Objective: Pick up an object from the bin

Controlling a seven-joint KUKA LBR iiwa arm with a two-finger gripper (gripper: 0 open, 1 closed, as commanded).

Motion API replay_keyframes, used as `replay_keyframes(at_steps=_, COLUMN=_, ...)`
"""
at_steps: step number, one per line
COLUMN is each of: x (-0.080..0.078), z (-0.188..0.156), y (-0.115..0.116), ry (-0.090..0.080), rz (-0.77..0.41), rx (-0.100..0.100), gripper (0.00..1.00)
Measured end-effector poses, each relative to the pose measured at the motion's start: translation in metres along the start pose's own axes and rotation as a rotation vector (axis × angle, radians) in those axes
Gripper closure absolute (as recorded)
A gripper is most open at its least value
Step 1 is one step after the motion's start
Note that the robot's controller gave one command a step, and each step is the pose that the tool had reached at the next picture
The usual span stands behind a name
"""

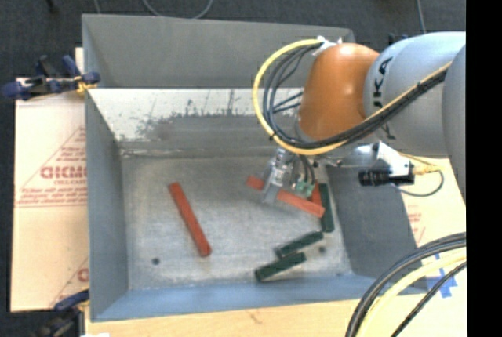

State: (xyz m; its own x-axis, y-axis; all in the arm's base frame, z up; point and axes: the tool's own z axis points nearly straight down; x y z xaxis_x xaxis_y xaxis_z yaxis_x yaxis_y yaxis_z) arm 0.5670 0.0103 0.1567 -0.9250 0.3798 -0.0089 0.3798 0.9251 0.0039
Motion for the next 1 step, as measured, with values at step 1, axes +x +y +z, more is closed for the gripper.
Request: replay_keyframes(at_steps=1, x=-0.0093, z=-0.0797, y=0.0303, ry=-0.003, rz=0.007, rx=-0.002, gripper=1.0)
